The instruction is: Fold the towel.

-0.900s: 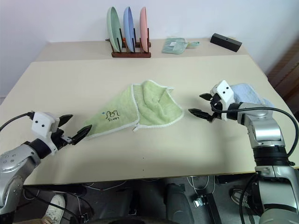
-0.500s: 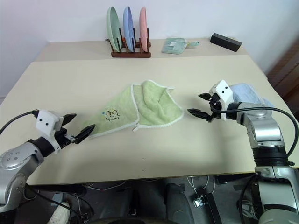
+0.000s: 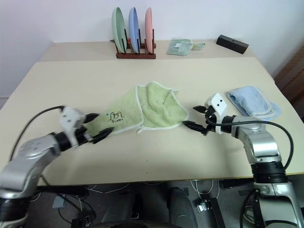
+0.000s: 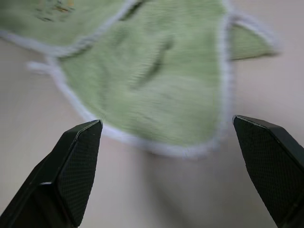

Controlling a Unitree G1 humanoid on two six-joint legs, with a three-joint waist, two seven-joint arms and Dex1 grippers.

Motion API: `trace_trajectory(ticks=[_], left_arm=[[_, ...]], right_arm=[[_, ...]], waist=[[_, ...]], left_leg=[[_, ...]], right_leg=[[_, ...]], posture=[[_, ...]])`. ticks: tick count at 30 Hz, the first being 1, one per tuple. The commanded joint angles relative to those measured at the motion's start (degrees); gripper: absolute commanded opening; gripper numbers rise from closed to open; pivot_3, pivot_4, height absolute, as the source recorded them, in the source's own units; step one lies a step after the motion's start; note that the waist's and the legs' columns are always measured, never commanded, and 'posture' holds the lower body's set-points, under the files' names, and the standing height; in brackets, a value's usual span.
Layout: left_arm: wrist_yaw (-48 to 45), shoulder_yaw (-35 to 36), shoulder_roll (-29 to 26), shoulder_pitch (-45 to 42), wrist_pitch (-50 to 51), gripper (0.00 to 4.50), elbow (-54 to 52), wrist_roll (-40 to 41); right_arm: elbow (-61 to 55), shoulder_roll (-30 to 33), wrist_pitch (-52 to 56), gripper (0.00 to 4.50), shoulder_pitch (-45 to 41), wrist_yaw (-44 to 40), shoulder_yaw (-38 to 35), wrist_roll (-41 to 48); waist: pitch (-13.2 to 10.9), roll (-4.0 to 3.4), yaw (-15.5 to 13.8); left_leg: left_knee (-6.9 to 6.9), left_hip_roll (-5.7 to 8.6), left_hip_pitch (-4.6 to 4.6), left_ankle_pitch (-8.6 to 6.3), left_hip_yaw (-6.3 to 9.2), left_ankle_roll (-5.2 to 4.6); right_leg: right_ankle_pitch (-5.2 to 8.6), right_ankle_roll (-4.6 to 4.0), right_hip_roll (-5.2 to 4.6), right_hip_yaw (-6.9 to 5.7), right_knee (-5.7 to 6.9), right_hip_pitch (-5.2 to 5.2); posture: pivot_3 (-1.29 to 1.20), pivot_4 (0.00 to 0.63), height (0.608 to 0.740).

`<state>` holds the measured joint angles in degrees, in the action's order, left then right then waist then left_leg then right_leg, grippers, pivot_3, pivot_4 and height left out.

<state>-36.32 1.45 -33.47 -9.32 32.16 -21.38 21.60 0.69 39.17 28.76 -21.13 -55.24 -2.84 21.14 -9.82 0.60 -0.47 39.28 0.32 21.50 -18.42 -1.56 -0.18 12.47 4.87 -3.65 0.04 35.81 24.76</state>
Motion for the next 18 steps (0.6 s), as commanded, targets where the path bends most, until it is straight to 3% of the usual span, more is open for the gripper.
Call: trace_trajectory(ticks=[1, 15, 18], left_arm=[[4.80, -5.86, 5.37, -6.47, 3.10, 4.44, 1.00, -2.55], [16.00, -12.56, 14.61, -9.51, 13.04, 4.44, 4.59, -9.57], [17.72, -10.69, 15.76, -9.79, 13.37, 3.57, 5.71, -9.66]], right_arm=[[-3.09, 0.54, -0.06, 4.50, 0.14, 1.72, -1.60, 0.15], [-5.48, 1.59, 0.75, 4.50, 1.05, 3.22, -1.67, 0.37], [-4.79, 1.47, 0.10, 4.50, 0.74, 3.02, -1.45, 0.07]], waist=[[0.00, 0.03, -0.21], [0.00, 0.03, -0.17], [0.00, 0.03, -0.21]], left_leg=[[0.00, -0.01, -0.05, -0.01, 0.01, -0.01], [-0.05, -0.07, -0.07, -0.03, 0.01, -0.05], [-0.05, -0.07, -0.06, -0.03, 0.02, -0.05]], right_leg=[[0.00, 0.00, 0.01, -0.01, -0.04, -0.07], [0.00, 0.02, 0.11, 0.00, -0.18, -0.11], [0.00, 0.02, 0.10, -0.01, -0.20, -0.12]], posture=[[0.00, 0.150, 0.740], [0.00, 0.150, 0.740], [0.00, 0.150, 0.740]])
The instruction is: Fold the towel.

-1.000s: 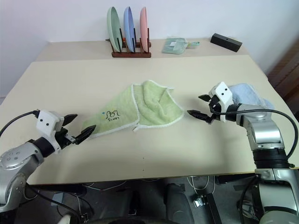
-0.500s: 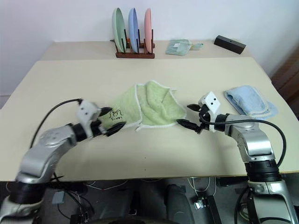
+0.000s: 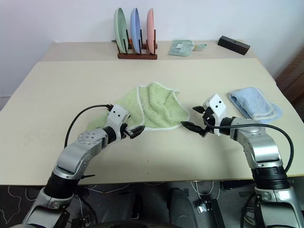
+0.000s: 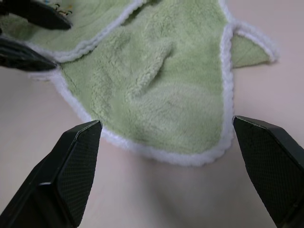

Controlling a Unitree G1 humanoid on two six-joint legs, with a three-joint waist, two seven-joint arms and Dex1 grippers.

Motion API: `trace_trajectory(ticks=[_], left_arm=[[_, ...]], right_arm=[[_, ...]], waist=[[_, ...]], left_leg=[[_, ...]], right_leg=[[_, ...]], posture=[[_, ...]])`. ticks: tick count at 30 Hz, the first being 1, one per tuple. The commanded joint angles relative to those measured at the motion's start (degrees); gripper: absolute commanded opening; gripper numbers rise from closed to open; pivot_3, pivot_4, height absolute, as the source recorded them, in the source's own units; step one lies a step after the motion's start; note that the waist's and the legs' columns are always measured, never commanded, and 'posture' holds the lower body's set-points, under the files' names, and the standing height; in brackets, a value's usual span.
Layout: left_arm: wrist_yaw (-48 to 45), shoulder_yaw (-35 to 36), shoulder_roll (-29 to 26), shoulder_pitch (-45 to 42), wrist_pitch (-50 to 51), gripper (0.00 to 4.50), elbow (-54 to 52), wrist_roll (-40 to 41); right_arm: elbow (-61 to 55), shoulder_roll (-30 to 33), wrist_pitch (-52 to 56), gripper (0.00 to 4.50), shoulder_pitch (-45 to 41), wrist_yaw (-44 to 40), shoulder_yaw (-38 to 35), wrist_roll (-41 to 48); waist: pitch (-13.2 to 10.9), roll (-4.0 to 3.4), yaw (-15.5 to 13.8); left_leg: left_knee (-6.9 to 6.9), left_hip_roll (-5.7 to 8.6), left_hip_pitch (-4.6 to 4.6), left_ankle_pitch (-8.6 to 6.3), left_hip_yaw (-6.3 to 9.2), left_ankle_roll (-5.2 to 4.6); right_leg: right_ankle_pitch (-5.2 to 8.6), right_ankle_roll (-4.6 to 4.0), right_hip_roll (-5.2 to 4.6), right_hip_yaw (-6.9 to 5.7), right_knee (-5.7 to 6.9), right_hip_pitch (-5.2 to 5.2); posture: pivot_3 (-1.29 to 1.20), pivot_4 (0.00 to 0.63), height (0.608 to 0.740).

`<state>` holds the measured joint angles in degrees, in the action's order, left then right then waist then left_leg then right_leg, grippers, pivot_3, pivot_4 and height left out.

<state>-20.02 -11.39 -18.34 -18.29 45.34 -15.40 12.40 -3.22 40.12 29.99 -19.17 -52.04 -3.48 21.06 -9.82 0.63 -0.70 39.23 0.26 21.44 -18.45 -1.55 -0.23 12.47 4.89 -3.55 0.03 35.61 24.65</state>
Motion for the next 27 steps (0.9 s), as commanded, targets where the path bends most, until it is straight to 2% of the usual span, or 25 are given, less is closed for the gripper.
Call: trace_trajectory(ticks=[1, 7, 14, 16, 19, 23, 25, 27], left_arm=[[1.50, 2.85, 0.85, -0.75, 0.24, 3.17, -0.18, -0.16], [0.51, 6.26, 0.30, 0.41, -1.50, 0.03, 0.35, 0.55], [-3.67, 8.93, -2.00, 3.62, -4.36, 0.03, -3.91, 2.84], [-9.20, 12.39, -5.28, 6.55, -9.16, 0.03, -7.52, 5.47], [-16.91, 16.83, -11.14, 11.67, -12.57, 0.03, -10.38, 9.27], [-24.69, 19.70, -19.09, 17.28, -12.91, 0.03, -10.72, 11.96], [-26.68, 19.96, -21.45, 18.75, -13.50, 0.03, -10.53, 12.19], [-27.43, 20.16, -22.36, 19.26, -13.48, 0.03, -10.48, 12.76]], right_arm=[[-0.58, 0.48, -1.33, 4.50, -1.35, -0.25, -0.75, 0.07], [1.00, -0.01, -2.90, 4.50, -1.76, -0.48, -0.11, -0.45], [1.14, -0.30, -4.38, 4.50, -1.23, 0.02, -0.33, -0.84], [-0.21, 0.34, -4.13, 4.50, -2.42, 0.03, -0.40, -0.83], [-1.13, -0.94, 0.69, 4.50, -6.17, 1.16, -1.46, 2.39], [4.28, -6.34, 11.94, 4.50, -14.76, 8.77, -1.53, 4.28], [9.38, -9.61, 17.07, 4.50, -19.48, 14.19, -3.14, 4.43], [14.89, -11.56, 17.69, 4.50, -23.66, 16.42, -3.27, 3.31]], waist=[[0.00, 0.00, 0.03], [0.00, 0.00, 0.08], [0.00, 0.00, 0.09], [0.00, 0.00, 0.31], [-0.02, -0.02, 1.22], [-0.01, -0.02, 1.60], [-0.02, -0.02, 1.57], [-0.02, -0.02, 1.08]], left_leg=[[0.00, 0.00, 0.00, 0.00, 0.00, 0.00], [0.00, -0.01, -0.01, 0.00, 0.00, 0.00], [0.00, 0.00, 0.00, 0.00, 0.00, 0.00], [0.00, 0.00, 0.00, 0.00, 0.00, 0.00], [-0.05, -0.07, 0.01, 0.00, -0.02, 0.01], [-0.05, -0.11, -0.03, 0.01, 0.00, 0.02], [-0.06, -0.12, -0.01, 0.00, 0.01, 0.03], [-0.06, -0.08, 0.04, 0.00, 0.02, 0.03]], right_leg=[[0.00, 0.00, 0.00, 0.00, 0.00, 0.00], [0.00, 0.00, 0.01, 0.00, 0.00, 0.00], [0.00, 0.00, -0.02, 0.00, -0.02, 0.00], [0.00, -0.01, -0.02, 0.00, -0.02, 0.00], [0.01, -0.04, -0.10, 0.03, -0.05, 0.05], [0.10, -0.24, -0.11, 0.02, -0.03, 0.05], [0.10, -0.25, -0.13, 0.01, -0.04, 0.04], [0.10, -0.26, -0.21, 0.01, -0.05, 0.06]], posture=[[0.00, 0.150, 0.740], [0.00, 0.150, 0.740], [0.00, 0.150, 0.740], [0.00, 0.150, 0.740], [0.00, 0.150, 0.740], [0.00, 0.150, 0.740], [0.00, 0.150, 0.740], [0.00, 0.150, 0.740]])
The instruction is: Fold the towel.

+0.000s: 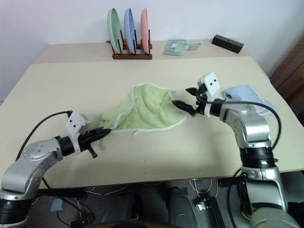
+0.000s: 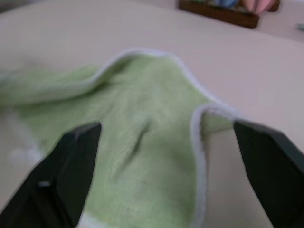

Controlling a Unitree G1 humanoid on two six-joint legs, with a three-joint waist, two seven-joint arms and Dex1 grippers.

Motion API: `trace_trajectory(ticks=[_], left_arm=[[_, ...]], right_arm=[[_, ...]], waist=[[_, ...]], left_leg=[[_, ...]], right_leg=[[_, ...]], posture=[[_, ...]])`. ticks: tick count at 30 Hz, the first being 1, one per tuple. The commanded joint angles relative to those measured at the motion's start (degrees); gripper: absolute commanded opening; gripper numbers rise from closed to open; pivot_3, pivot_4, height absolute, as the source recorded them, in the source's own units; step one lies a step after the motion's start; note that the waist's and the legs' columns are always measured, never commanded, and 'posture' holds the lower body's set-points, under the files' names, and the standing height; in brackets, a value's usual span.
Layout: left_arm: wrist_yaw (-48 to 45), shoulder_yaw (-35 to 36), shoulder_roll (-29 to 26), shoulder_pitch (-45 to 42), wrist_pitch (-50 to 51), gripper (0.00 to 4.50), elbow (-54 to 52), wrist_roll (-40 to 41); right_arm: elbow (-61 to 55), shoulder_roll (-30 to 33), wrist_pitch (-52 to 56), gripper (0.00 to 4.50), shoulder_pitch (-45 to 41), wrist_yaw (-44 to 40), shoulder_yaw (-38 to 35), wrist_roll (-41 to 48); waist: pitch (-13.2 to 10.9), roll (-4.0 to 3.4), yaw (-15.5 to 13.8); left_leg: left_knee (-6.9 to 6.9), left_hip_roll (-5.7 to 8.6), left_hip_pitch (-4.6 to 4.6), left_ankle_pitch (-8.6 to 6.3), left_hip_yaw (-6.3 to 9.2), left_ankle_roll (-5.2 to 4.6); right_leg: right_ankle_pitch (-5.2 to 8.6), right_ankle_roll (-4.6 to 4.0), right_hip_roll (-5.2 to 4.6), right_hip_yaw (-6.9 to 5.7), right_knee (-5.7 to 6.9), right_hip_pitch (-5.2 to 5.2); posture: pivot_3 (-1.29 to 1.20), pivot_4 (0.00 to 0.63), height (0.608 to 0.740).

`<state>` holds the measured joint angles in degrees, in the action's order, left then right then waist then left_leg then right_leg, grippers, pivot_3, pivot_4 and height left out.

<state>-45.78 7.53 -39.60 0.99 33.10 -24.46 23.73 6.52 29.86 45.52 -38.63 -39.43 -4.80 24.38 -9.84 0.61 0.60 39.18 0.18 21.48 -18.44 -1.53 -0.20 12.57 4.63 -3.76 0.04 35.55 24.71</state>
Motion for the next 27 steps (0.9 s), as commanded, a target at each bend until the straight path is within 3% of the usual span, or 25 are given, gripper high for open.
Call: trace_trajectory(ticks=[1, 8, 15, 23, 27], left_arm=[[-1.93, 1.30, -1.29, 0.07, -1.26, 0.03, -1.45, 1.68], [-3.86, 1.05, -3.11, 5.11, 1.36, 0.03, -4.84, 4.28], [-4.90, 2.45, -5.87, 11.53, 1.23, 0.03, -6.14, 4.24], [-4.26, 2.66, -6.55, 13.92, -0.09, 0.03, -5.87, 2.81], [-4.35, 2.14, -6.32, 13.51, -0.47, 0.03, -5.46, 3.09]], right_arm=[[6.96, -1.70, 2.04, 4.50, -5.46, 4.16, -1.69, -0.54], [30.52, -5.64, -7.98, 4.50, -16.81, 6.89, 3.66, -9.73], [45.53, -9.26, -11.97, 4.50, -25.47, 5.58, 1.70, -10.52], [50.30, -10.70, -16.07, 4.50, -31.69, 2.88, -2.69, -8.91], [51.31, -12.67, -17.38, 4.50, -30.53, 2.10, 2.24, -13.89]], waist=[[0.00, 0.00, -0.35], [-0.01, -0.01, 0.83], [-0.06, -0.09, 1.99], [-0.10, -0.16, 1.96], [-0.09, -0.17, 2.03]], left_leg=[[0.00, 0.03, 0.03, 0.00, 0.02, 0.00], [-0.09, 0.07, 0.10, -0.08, -0.03, -0.10], [-0.21, 0.03, 0.15, -0.06, -0.06, -0.07], [-0.24, 0.04, 0.25, -0.07, -0.05, -0.05], [-0.24, 0.07, 0.38, -0.06, -0.05, -0.04]], right_leg=[[0.00, 0.00, -0.04, -0.01, -0.03, 0.00], [-0.01, 0.02, -0.13, 0.01, -0.22, 0.05], [-0.02, 0.02, -0.11, 0.03, -0.16, 0.18], [-0.02, 0.02, -0.19, 0.03, -0.16, 0.30], [-0.02, 0.02, -0.25, 0.01, -0.13, 0.45]], posture=[[0.00, 0.150, 0.740], [0.00, 0.150, 0.740], [0.00, 0.150, 0.740], [0.00, 0.150, 0.740], [0.00, 0.150, 0.740]])
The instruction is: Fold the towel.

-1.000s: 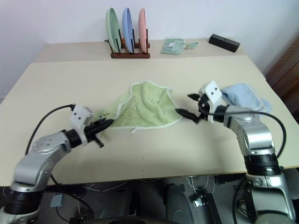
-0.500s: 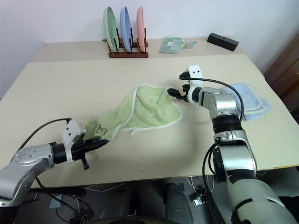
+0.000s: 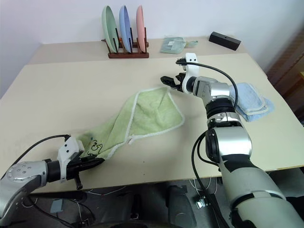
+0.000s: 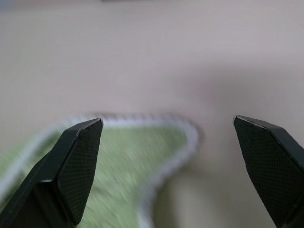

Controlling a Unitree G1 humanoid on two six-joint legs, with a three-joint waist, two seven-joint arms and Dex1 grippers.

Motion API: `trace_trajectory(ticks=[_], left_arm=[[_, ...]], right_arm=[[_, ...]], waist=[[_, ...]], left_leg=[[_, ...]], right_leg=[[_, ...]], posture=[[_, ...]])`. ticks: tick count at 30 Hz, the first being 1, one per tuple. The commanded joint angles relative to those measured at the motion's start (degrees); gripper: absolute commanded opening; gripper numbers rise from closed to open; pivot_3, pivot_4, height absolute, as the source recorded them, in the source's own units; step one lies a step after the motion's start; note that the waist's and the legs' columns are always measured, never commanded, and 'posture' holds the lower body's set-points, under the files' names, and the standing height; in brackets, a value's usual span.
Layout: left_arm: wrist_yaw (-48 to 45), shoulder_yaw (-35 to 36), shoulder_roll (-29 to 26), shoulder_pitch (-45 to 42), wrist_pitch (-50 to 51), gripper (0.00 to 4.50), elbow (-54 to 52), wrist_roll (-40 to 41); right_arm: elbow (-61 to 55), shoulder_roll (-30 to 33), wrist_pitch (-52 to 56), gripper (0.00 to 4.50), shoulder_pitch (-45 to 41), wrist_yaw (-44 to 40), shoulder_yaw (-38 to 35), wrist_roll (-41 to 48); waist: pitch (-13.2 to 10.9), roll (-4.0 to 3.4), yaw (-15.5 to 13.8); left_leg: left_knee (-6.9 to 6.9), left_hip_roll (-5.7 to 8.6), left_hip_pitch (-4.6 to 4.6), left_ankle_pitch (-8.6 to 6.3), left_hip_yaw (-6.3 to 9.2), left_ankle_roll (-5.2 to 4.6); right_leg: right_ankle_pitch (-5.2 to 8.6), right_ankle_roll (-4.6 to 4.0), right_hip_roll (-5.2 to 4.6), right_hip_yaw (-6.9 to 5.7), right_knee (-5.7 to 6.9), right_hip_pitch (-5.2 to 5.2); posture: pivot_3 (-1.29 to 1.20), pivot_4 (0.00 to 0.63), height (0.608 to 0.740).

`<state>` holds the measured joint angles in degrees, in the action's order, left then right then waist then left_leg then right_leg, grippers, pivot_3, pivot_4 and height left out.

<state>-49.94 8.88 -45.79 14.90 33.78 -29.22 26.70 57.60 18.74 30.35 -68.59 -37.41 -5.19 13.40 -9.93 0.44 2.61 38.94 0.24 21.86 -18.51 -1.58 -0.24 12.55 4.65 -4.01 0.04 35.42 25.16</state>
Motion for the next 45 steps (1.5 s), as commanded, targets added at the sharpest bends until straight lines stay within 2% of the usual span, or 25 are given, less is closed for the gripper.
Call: trace_trajectory(ticks=[1, 8, 11, 15, 17, 19, 25, 30, 33, 35, 39, 41, 44, 45], left_arm=[[-0.28, 0.64, -0.16, -0.66, -1.27, 0.03, -0.38, 0.14], [-0.93, -0.46, -0.26, -2.22, -2.10, 0.03, 1.27, -0.22], [-0.79, -0.36, -0.07, -2.69, -2.26, 0.00, 1.47, -0.26], [-0.36, -0.10, 0.16, -1.86, -2.61, 0.00, 1.02, -0.33], [-0.06, -0.22, 0.37, -1.31, -2.85, 0.00, 0.71, -0.49], [0.27, -0.24, 0.66, -0.87, -3.08, 0.00, 0.49, -0.57], [2.24, 1.60, 3.07, -0.55, -6.34, 0.00, 1.63, -1.03], [2.93, 7.57, 5.19, -3.76, -5.72, 0.00, 4.03, 3.86], [1.80, 8.20, 3.96, -6.49, -5.07, 0.00, 7.56, 4.02], [1.10, 7.76, 3.13, -7.58, -5.00, 0.00, 8.88, 3.67], [0.48, 6.49, 2.84, -8.88, -4.95, 0.00, 9.42, 3.42], [0.64, 5.89, 3.08, -9.43, -4.66, 0.00, 9.27, 3.41], [1.14, 4.80, 3.35, -9.54, -4.24, 0.00, 8.45, 3.21], [1.30, 4.40, 3.38, -9.37, -4.09, 0.00, 8.00, 3.13]], right_arm=[[1.22, -2.06, -4.28, 4.50, -0.31, 1.07, 3.74, -4.61], [10.28, -5.97, -14.92, 4.50, -1.36, 8.37, 5.39, -10.14], [12.65, -6.49, -16.06, 3.65, -1.71, 9.94, 5.22, -11.37], [13.20, -6.18, -18.21, 1.90, -1.72, 10.83, 4.39, -11.93], [12.62, -5.70, -20.16, 0.84, -1.45, 10.93, 3.92, -11.99], [11.60, -5.11, -22.09, 0.03, -0.88, 10.18, 3.65, -11.91], [0.38, -0.59, -27.77, 0.03, 6.04, 3.14, 5.00, -12.25], [-31.18, 10.25, -34.28, 0.03, 27.90, -11.37, 7.45, -10.78], [-43.65, 15.32, -39.42, 0.03, 39.19, -16.17, 7.46, -9.28], [-47.01, 18.19, -43.18, 0.03, 43.30, -19.09, 9.06, -10.39], [-47.98, 20.51, -47.66, 0.03, 45.90, -19.85, 11.50, -13.48], [-48.31, 20.93, -45.62, 0.03, 46.36, -21.39, 12.43, -12.82], [-52.47, 20.89, -35.33, 0.87, 47.83, -23.53, 12.19, -8.51], [-53.85, 20.29, -31.73, 1.32, 48.03, -22.50, 11.49, -7.54]], waist=[[0.00, -0.01, 0.09], [-0.01, -0.02, 0.11], [-0.01, -0.02, 0.10], [-0.02, -0.03, 0.16], [-0.02, -0.04, 0.18], [-0.02, -0.04, 0.22], [-0.02, -0.04, -0.15], [-0.01, -0.06, -1.26], [-0.02, -0.12, -1.63], [-0.02, -0.12, -1.22], [-0.04, -0.08, -0.84], [-0.05, -0.06, -1.02], [-0.05, -0.05, -1.71], [-0.05, -0.05, -1.82]], left_leg=[[0.00, 0.00, 0.03, 0.00, 0.00, 0.01], [0.02, 0.02, 0.34, 0.13, 0.00, 0.23], [0.03, 0.04, 0.36, 0.14, 0.00, 0.25], [0.03, 0.04, 0.37, 0.14, 0.00, 0.25], [0.03, 0.04, 0.37, 0.14, 0.01, 0.23], [0.03, 0.04, 0.37, 0.13, 0.01, 0.23], [0.05, 0.05, 0.37, 0.10, 0.02, 0.16], [0.10, 0.06, 0.44, 0.05, 0.18, 0.08], [0.12, 0.06, 0.46, 0.04, 0.14, 0.03], [0.18, 0.04, 0.38, 0.04, 0.08, 0.03], [0.20, -0.07, -0.19, 0.05, -0.03, 0.03], [0.17, -0.10, -0.50, 0.04, 0.01, 0.03], [0.17, -0.10, -0.49, 0.04, 0.01, 0.03], [0.17, -0.10, -0.48, 0.04, 0.01, 0.02]], right_leg=[[0.00, 0.00, -0.01, 0.00, 0.02, 0.04], [-0.08, 0.12, -0.03, -0.06, 0.11, 0.36], [-0.08, 0.12, -0.05, -0.07, 0.11, 0.36], [-0.08, 0.12, -0.05, -0.07, 0.10, 0.36], [-0.08, 0.12, -0.05, -0.08, 0.10, 0.36], [-0.09, 0.13, -0.05, -0.08, 0.10, 0.36], [-0.10, 0.15, -0.06, -0.11, 0.07, 0.33], [-0.11, 0.17, -0.07, -0.26, 0.00, 0.27], [-0.11, 0.18, -0.04, -0.27, -0.03, 0.27], [-0.12, 0.19, 0.06, -0.24, 0.04, 0.24], [-0.14, 0.13, 0.25, -0.15, 0.09, -0.21], [-0.06, 0.00, 0.31, -0.17, 0.03, -0.54], [-0.03, -0.04, 0.31, -0.17, 0.01, -0.54], [-0.04, -0.03, 0.28, -0.17, 0.00, -0.54]], posture=[[0.00, 0.150, 0.740], [0.00, 0.150, 0.740], [0.00, 0.150, 0.740], [0.00, 0.150, 0.740], [0.00, 0.150, 0.740], [0.00, 0.150, 0.740], [0.00, 0.150, 0.740], [0.00, 0.150, 0.740], [0.00, 0.150, 0.740], [0.00, 0.150, 0.740], [0.00, 0.150, 0.740], [0.00, 0.150, 0.740], [0.00, 0.150, 0.740], [0.00, 0.150, 0.740]])
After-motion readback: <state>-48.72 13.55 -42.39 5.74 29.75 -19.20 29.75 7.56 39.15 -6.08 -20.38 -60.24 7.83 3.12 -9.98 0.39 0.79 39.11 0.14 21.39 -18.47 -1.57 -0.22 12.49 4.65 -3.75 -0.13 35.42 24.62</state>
